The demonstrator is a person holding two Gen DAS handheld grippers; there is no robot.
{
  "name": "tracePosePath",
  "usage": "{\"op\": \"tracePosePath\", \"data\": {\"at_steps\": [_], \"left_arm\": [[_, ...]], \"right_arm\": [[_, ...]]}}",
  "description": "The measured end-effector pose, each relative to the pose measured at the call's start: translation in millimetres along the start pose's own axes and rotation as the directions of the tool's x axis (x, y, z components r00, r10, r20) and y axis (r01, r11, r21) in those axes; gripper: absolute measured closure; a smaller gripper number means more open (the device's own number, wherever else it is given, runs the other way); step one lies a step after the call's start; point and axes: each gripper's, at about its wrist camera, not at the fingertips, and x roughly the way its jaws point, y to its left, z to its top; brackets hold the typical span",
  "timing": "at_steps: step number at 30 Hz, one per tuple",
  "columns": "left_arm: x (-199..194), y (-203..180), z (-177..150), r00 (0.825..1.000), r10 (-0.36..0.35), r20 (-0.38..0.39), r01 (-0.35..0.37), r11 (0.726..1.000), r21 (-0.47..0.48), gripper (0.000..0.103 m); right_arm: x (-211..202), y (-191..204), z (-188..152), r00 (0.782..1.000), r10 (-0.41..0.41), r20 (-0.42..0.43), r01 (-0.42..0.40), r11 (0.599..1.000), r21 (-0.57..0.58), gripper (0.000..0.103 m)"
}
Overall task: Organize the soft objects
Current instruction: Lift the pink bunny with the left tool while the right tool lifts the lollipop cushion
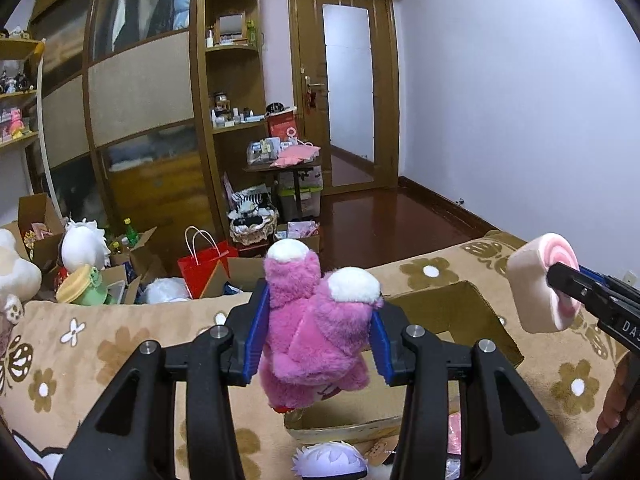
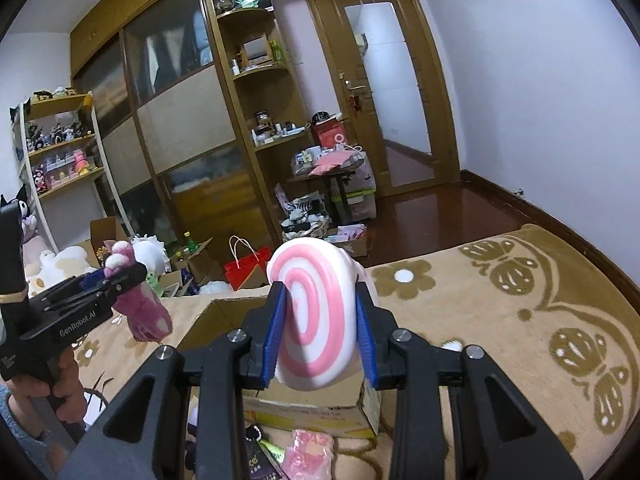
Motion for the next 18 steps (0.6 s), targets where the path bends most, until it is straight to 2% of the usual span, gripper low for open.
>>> {"op": "tracePosePath", "data": {"at_steps": [3,7,11,18], "left_arm": [[4,5,-3,1.000,0.024,-0.012,-0.024,0.999,-0.032,0.060],[9,13,-3,1.000,-0.019,-0.020,0.017,0.996,-0.083,0.059],[18,15,-5,0.999,-0.016,-0.051,0.012,0.997,-0.082,0.059],[36,22,-11,0.990,-0.114,-0.087,0.098,0.982,-0.162,0.059]], "right_arm": [[11,-2,-2,1.000,0.020,-0.002,-0.020,1.000,0.016,0.068],[23,1,-7,0.999,0.030,-0.022,-0.030,0.999,0.016,0.068],[33,1,-10,0.998,0.043,-0.047,-0.041,0.999,0.023,0.068],[48,1,-15,0.995,0.045,-0.087,-0.042,0.998,0.036,0.068]]}}
